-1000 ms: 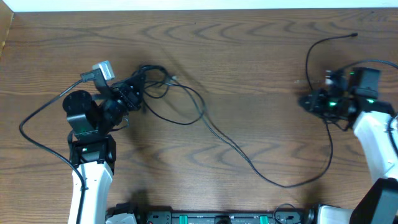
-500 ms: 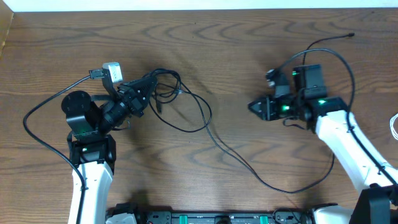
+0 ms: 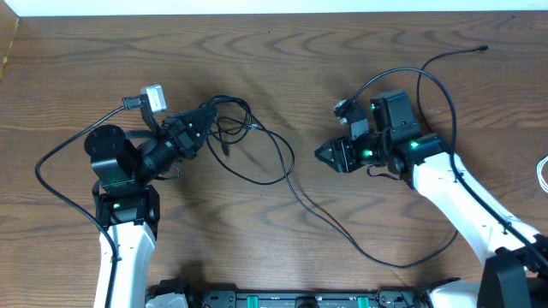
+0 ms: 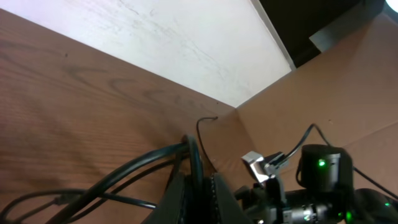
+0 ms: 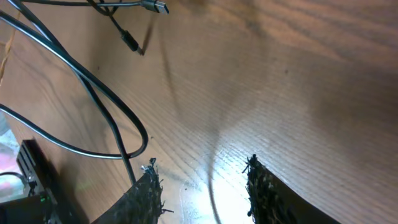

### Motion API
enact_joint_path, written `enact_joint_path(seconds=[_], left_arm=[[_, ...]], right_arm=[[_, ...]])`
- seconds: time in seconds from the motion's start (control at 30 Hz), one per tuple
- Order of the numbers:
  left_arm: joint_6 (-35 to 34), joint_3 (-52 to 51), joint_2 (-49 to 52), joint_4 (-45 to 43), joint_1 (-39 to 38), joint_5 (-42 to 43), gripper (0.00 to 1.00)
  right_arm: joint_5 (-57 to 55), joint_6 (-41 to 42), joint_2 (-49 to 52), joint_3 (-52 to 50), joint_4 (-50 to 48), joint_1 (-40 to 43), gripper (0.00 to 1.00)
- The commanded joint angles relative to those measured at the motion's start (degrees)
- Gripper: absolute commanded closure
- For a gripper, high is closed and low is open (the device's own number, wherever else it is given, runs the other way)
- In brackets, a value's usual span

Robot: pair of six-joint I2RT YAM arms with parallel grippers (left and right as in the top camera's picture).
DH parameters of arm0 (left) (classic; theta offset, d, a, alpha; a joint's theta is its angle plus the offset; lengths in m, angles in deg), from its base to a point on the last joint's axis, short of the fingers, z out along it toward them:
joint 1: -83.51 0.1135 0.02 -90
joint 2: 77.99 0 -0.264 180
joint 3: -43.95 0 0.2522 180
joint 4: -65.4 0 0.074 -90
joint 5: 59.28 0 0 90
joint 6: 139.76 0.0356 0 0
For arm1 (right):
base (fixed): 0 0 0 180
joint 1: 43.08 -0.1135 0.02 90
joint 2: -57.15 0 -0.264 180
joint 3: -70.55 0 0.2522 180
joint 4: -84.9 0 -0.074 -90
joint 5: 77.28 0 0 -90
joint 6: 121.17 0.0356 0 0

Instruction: Untangle cables

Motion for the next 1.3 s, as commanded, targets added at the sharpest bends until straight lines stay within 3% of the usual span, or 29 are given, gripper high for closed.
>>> enact_joint_path(seconds=[0.0,0.37,0.77,0.87,0.93,1.13,1.27], left_arm=[[-2.69,0.68,-0.31,-0.63,0.09,1.16,0.92],[-6.54,0.68,-0.31,-0.48,0.09,1.62,0.92],[-13.88,0.68,-0.33,-2.36,0.09,4.37,0.92],[-16.46,0.68,-0.31,-4.28,0.09,4.37,0.92],[-17.62,0.68,-0.33,-4.98,0.09,4.39,0.92],[-13.99,0.68,-0.31,-4.7,0.09,4.31,0.92],[-10.32,0.68,-0.31,-4.11,0.11,4.31,0.92]], right_arm=[[2.8,-0.2,0.68,-0.09,-0.96,-1.62,0.55],[3.8,-0.48,0.7,-0.09,-11.72,-6.23,0.45],[-6.16,-0.83,4.17,-0.09,-12.83,-10.86,0.54],[-9.11,-0.83,6.45,-0.09,-13.07,-12.17,0.69],[-12.5,-0.79,7.65,-0.09,-13.0,-12.41,0.99],[-21.22,1.97,4.72,-0.07,-11.58,-10.36,0.99],[-41.51,10.88,-1.95,-0.07,-5.97,-7.54,0.99]])
